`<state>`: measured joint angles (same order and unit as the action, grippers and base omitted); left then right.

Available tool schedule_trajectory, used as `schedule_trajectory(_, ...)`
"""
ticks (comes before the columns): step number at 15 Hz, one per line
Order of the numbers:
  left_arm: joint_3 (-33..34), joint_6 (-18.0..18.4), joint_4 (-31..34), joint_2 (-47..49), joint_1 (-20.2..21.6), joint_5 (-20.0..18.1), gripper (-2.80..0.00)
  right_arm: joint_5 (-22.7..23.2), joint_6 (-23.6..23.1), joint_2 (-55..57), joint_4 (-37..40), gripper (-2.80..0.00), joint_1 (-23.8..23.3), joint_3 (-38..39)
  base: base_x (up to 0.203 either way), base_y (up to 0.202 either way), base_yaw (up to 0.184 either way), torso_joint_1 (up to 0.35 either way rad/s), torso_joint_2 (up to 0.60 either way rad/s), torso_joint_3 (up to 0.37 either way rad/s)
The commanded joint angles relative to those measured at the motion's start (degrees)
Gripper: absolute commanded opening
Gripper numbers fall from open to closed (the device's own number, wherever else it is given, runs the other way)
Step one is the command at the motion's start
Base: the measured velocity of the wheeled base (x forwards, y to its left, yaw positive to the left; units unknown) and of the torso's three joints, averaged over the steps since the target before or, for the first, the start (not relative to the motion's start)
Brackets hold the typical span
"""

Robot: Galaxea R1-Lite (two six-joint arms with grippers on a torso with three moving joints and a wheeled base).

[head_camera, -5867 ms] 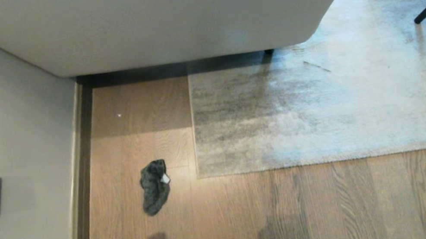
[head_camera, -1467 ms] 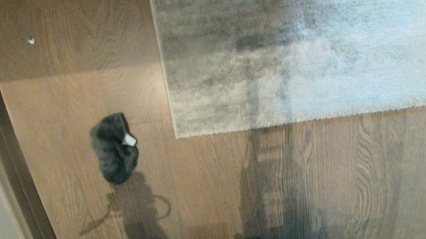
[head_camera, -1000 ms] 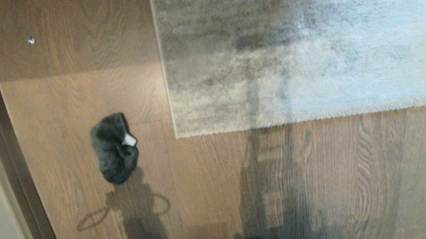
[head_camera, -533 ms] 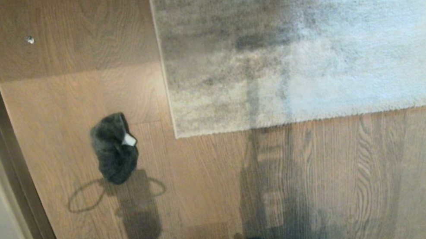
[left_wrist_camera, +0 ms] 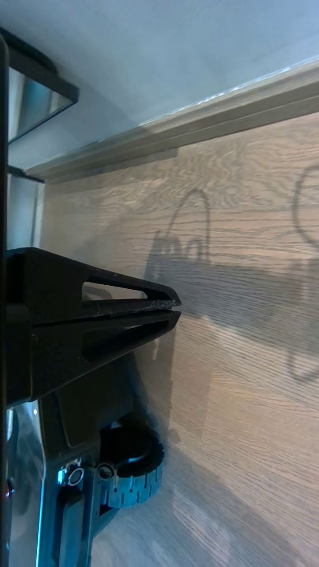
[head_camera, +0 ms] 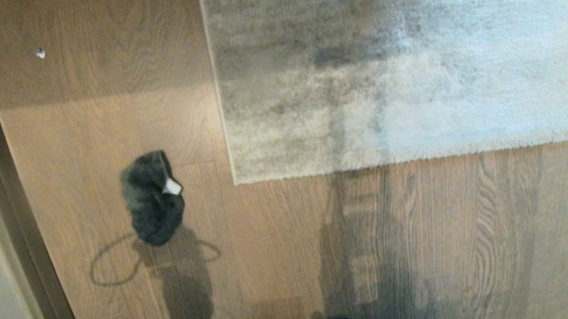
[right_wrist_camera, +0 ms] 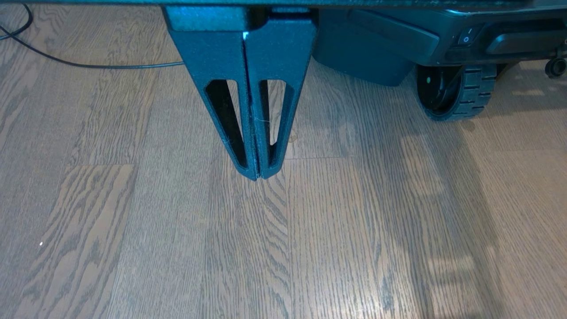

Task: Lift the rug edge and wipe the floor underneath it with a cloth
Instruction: Pick up the rag

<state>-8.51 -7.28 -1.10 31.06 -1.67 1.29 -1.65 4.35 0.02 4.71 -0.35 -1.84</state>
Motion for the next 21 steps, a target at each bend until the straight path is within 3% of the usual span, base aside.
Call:
schedule_trajectory(1,-0.6,-0.26,-0.64,4.29,0.0,0.03,-2.8,-0.02,0.04,-0.02,0.04,-2.8,0.0,0.0,0.0,0.0,0.0,0.0,0.0,0.0)
schedule_trajectory(7,0.98,-1.3,-13.21,19.67,0.07,-0.02,-2.8,-0.02,0.04,-0.02,0.04,-2.8,0.0,0.0,0.0,0.0,0.0,0.0,0.0,0.0)
schedule_trajectory(16,1.9,-1.35,-26.16,36.64,-0.52,-0.24,-2.8,-0.02,0.04,-0.02,0.04,-2.8,0.0,0.0,0.0,0.0,0.0,0.0,0.0,0.0)
schedule_trajectory(21,3.9,-1.38,-43.07,50.36,0.09,-0.28,-2.8,-0.02,0.04,-0.02,0.04,-2.8,0.0,0.0,0.0,0.0,0.0,0.0,0.0,0.0)
